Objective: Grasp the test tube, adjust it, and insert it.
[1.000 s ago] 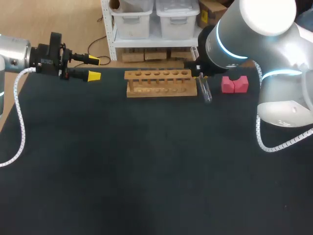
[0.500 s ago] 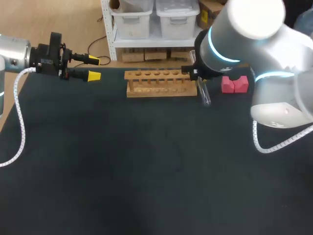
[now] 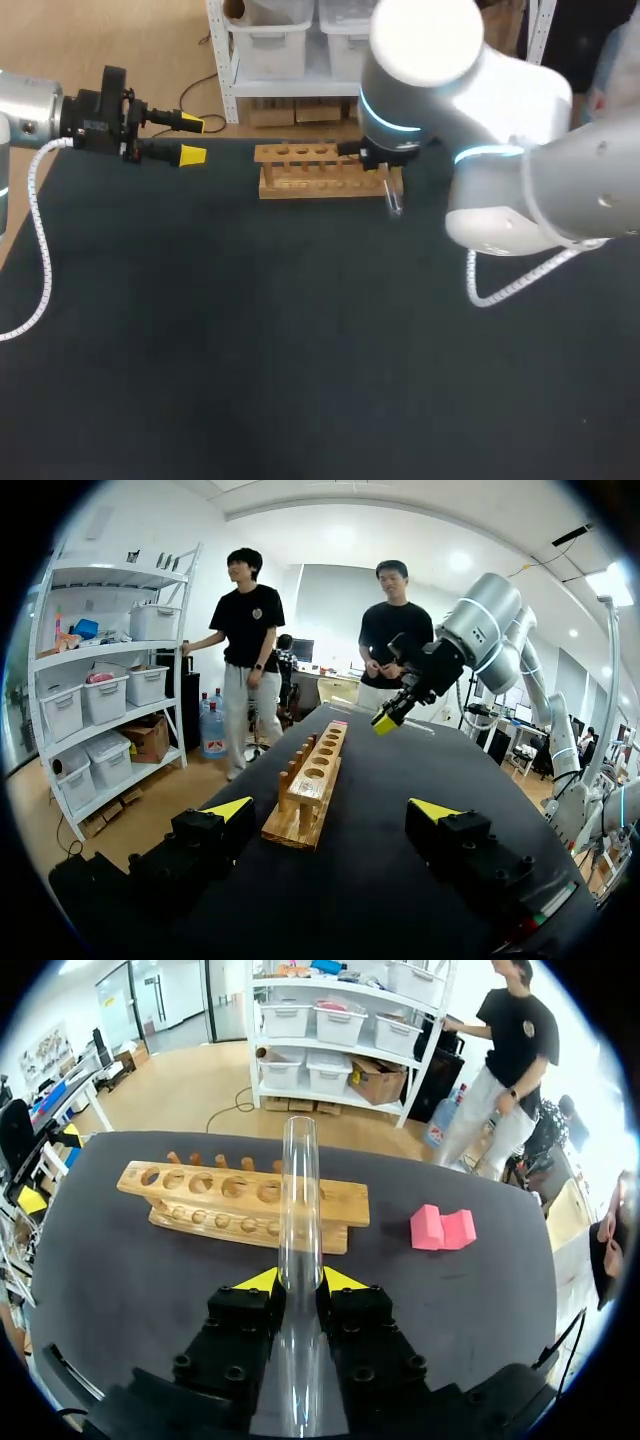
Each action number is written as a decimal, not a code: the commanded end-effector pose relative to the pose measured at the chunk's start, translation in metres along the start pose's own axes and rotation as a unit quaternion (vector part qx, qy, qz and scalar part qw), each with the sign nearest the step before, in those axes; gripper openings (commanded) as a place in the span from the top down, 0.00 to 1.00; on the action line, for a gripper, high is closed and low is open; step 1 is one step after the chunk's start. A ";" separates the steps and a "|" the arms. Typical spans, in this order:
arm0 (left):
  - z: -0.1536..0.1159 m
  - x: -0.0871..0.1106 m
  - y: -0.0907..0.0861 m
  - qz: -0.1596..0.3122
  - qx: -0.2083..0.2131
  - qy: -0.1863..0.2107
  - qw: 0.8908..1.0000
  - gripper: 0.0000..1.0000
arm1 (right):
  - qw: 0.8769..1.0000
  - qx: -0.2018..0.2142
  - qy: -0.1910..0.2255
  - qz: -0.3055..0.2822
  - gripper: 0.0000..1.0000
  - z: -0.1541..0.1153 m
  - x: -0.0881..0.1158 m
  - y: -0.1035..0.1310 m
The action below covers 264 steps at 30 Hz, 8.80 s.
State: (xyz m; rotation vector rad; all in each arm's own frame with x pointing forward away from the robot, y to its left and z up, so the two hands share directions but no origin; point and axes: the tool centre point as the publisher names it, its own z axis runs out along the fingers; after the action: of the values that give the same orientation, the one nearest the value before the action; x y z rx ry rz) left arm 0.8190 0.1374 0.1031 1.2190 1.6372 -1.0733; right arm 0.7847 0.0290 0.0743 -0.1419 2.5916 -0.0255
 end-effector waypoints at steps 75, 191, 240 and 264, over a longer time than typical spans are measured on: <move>0.000 0.001 0.000 0.001 0.000 -0.001 1.000 0.00 | 0.998 -0.025 0.059 -0.001 1.00 0.048 0.003 0.007; 0.000 0.001 0.000 0.001 0.000 -0.001 1.000 0.00 | 0.999 -0.021 -0.024 0.016 1.00 -0.062 0.006 -0.013; 0.000 0.001 0.000 0.001 0.000 -0.001 1.000 0.00 | 0.999 -0.029 -0.023 0.018 1.00 -0.040 -0.002 -0.010; 0.000 0.001 0.000 0.001 0.000 -0.001 1.000 0.00 | 0.999 -0.045 -0.005 0.007 1.00 -0.006 -0.003 0.001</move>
State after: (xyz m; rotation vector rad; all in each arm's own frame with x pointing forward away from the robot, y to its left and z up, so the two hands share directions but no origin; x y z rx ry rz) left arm 0.8190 0.1374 0.1031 1.2190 1.6372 -1.0734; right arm 0.7777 0.0282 0.0847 -0.1535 2.5806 0.0920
